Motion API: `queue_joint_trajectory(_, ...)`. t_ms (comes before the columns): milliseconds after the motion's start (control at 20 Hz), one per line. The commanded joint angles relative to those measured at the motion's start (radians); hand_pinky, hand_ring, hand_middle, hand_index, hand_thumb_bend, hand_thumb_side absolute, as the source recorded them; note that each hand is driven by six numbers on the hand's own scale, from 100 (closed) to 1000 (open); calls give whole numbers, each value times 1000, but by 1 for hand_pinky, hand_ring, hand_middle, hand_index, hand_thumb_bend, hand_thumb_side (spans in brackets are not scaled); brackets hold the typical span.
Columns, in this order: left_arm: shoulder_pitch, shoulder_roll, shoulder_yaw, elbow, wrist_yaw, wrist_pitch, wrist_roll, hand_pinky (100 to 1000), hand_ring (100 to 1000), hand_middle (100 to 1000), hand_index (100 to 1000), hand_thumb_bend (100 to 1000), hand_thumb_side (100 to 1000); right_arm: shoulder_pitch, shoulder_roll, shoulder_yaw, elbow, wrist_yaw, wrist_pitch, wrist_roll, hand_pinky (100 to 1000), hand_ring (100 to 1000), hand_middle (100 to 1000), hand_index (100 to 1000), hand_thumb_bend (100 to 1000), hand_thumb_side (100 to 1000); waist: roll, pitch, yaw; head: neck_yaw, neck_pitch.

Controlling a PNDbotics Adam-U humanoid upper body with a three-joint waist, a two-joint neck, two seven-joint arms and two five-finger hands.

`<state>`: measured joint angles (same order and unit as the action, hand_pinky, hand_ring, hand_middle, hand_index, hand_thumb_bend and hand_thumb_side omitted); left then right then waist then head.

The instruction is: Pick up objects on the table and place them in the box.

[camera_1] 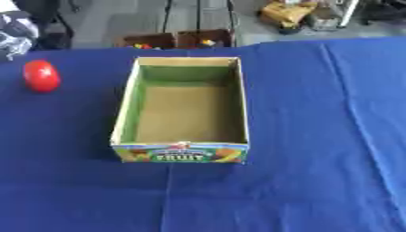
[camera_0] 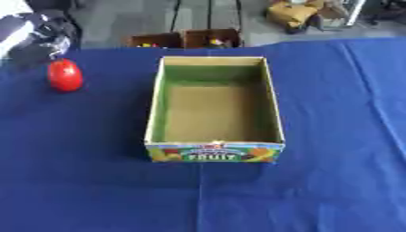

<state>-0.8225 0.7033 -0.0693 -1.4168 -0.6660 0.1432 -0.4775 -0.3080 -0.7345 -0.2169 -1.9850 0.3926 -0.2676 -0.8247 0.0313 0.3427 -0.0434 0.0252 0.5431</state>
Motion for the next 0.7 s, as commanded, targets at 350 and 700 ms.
queue_joint_trajectory(350,-57,31,1,68,-170,20,-227,888,883,870,1000,517,895,-14,-32,-2,-15,-11,-3,11,761,822,788,813,100,907,-3,-27,-2,-8,-26)
queue_joint_trajectory(700,-75,30,18,110,-306,36,-255,869,892,930,1000,637,910,-10,-30,-2,-15,-12,-6,10,761,820,784,810,100,906,-7,-26,-2,-5,-36)
